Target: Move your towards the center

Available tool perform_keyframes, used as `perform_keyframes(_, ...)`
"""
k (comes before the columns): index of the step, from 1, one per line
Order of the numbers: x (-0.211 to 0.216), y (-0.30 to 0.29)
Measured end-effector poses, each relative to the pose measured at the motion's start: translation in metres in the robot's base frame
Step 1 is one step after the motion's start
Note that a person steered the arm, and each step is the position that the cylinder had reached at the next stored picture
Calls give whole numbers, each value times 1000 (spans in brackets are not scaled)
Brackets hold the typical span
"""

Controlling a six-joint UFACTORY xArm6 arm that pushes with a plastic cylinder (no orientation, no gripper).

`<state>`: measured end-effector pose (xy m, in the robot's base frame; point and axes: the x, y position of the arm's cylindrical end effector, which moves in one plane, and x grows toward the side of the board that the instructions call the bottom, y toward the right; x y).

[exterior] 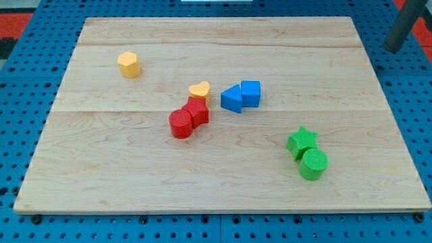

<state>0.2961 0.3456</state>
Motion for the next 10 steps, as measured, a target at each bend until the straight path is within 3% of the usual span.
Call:
perform_keyframes(1,30,-3)
perform_keyframes(2,72,-41)
perform_keyframes(4,83,-161)
perform_keyframes(5,120,-197)
perform_keyframes(8,125,-196)
perform_keyframes(10,158,-247)
